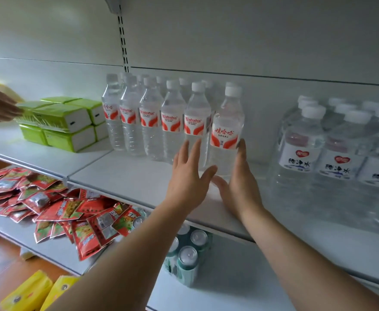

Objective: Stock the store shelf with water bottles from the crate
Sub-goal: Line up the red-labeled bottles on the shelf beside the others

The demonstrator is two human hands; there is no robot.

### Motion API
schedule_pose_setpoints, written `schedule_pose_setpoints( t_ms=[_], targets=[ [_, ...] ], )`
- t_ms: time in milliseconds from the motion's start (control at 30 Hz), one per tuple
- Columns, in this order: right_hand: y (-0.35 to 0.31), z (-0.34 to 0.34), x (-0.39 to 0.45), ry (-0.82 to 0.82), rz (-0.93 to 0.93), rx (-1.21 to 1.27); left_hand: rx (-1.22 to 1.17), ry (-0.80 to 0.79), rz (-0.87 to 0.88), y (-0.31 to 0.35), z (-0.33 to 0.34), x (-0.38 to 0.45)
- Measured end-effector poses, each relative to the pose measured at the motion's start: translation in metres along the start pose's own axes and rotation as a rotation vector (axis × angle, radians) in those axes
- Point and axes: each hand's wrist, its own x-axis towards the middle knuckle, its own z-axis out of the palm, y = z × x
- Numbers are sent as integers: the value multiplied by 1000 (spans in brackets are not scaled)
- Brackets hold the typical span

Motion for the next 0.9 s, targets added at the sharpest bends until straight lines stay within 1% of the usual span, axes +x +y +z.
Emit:
schedule_pose_setpoints(
  t_ms=[133, 400, 533, 667, 767, 833, 900],
  targets=[
    [1, 9, 18, 9, 38, -71, 64, -56, -2, -21, 13, 13],
    [5, 25, 41, -18, 90, -258, 165, -18, 6, -28, 20, 22],
    [4, 26, 39, -5, 72, -297, 167, 3, 28, -31, 21, 22],
    [5, 25, 37, -33, 98, -309, 153, 10, 49, -33, 19, 21],
    [0, 20, 24, -29, 106, -343, 109, 53, 17, -28, 16, 16],
    [-5, 13, 10, -24, 67, -396, 55, 117, -38, -22, 12, 7],
    [-11, 6, -8, -34, -49, -468, -4, 166, -90, -18, 6, -9]
  ],
)
